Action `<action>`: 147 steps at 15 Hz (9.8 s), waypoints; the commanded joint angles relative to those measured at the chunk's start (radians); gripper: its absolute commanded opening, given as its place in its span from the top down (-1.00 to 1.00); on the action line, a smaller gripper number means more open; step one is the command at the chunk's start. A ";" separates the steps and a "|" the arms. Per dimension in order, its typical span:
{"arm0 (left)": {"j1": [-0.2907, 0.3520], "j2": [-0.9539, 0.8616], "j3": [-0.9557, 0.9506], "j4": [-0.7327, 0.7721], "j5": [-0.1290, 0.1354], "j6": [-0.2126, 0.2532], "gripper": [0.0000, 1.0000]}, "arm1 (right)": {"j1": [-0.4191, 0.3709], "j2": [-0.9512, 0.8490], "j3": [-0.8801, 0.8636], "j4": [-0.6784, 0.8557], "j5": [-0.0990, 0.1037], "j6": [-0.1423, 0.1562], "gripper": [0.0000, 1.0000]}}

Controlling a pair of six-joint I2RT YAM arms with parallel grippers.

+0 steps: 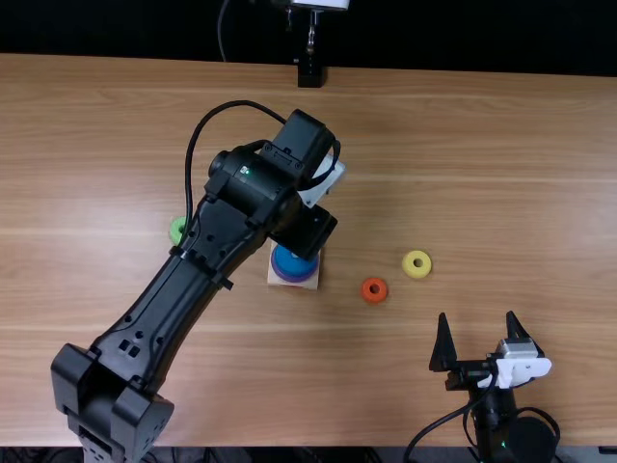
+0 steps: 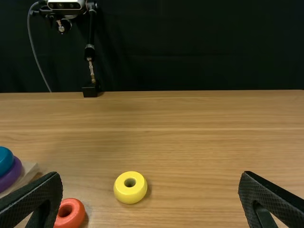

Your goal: Build the Hanoi tower: stack the rings onto the peg from bottom to top in this color order: purple, dark blue, light blue, dark green, light green, yellow, orange.

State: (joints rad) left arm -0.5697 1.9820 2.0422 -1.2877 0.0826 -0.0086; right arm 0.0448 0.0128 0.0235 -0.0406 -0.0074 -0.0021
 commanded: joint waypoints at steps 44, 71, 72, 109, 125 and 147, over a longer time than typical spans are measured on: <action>0.421 -0.380 -1.085 0.704 -0.046 0.102 -1.00 | -0.008 -0.013 -0.010 0.003 -0.002 -0.005 -1.00; 0.421 -0.342 -0.872 0.511 -0.059 0.082 1.00 | -0.008 -0.013 -0.010 0.003 -0.002 -0.005 -1.00; 0.422 -0.351 -0.847 0.469 -0.059 0.082 1.00 | -0.008 -0.013 -0.010 0.003 -0.002 -0.005 -1.00; 0.005 0.207 0.412 -0.255 -0.051 -0.107 1.00 | -0.008 -0.013 -0.010 0.003 -0.002 -0.005 -1.00; -0.018 0.256 0.438 -0.259 -0.040 -0.148 1.00 | -0.008 -0.013 -0.010 0.003 -0.002 -0.005 -1.00; 0.360 -0.055 -0.197 0.237 -0.084 0.102 -1.00 | -0.010 -0.013 -0.010 0.003 -0.002 -0.005 -1.00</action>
State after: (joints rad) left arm -0.2096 1.9442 1.8774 -1.0412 0.0063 0.0139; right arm 0.0448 0.0128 0.0238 -0.0410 -0.0078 -0.0025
